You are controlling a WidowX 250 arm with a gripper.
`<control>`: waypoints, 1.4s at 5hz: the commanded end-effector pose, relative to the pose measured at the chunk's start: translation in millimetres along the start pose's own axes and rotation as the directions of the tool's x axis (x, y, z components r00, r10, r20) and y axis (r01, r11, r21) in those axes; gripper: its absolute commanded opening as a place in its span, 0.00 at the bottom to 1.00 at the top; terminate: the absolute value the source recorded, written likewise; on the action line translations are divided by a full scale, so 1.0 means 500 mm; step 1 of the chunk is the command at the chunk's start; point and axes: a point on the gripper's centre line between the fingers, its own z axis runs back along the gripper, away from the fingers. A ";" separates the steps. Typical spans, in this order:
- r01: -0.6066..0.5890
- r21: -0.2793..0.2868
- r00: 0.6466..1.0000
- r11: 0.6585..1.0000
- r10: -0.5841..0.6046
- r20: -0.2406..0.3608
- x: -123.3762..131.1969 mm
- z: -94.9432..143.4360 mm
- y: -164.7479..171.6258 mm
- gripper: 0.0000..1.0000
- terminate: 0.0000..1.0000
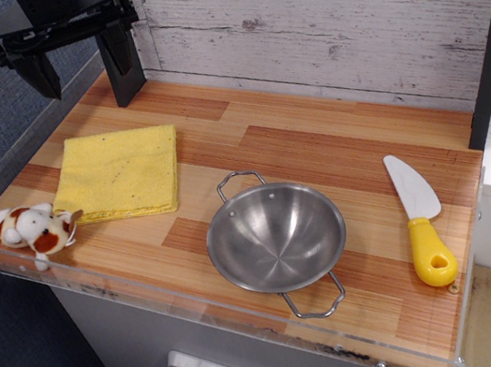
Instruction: Pick up red and white object and place behind bowl.
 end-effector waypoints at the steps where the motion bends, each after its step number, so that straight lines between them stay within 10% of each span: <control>1: 0.000 0.000 1.000 1.000 0.000 0.000 0.000 0.000 0.000 1.00 0.00; 7: -0.299 0.224 0.953 0.928 0.302 0.021 -0.101 -0.070 0.172 1.00 0.00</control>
